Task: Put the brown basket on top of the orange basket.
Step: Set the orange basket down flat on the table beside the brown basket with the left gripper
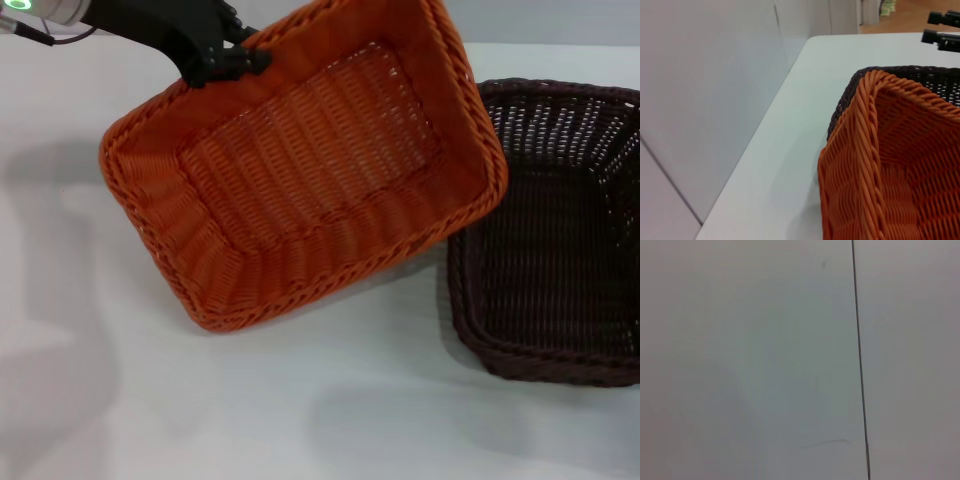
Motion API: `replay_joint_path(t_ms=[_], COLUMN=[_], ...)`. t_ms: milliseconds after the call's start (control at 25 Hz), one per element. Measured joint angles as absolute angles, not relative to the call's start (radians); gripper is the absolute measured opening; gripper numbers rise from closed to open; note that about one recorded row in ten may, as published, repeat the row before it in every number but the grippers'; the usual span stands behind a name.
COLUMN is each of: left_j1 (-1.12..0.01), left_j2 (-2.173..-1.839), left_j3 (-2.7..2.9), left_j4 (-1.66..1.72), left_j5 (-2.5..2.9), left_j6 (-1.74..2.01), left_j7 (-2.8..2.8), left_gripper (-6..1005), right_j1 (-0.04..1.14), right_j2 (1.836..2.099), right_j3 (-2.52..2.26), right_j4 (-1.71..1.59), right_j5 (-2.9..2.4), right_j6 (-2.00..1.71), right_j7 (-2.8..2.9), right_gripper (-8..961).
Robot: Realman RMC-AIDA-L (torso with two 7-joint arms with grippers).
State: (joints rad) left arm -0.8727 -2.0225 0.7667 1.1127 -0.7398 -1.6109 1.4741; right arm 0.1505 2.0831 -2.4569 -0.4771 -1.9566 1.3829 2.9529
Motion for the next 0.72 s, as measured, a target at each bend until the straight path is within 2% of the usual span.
replay_joint_path(t_ms=[720], left_j1=[-0.909], left_j2=[-2.021], left_j3=[0.789], left_j4=[1.143], left_j5=[-0.645], left_j6=[-1.580], left_j7=[1.645], left_gripper=[167], right_j1=[0.150], right_j2=[2.083], right_j3=[-2.474], right_j4=[-0.471], right_j5=[-1.959], right_j6=[1.377], right_j7=[2.953], right_gripper=[768])
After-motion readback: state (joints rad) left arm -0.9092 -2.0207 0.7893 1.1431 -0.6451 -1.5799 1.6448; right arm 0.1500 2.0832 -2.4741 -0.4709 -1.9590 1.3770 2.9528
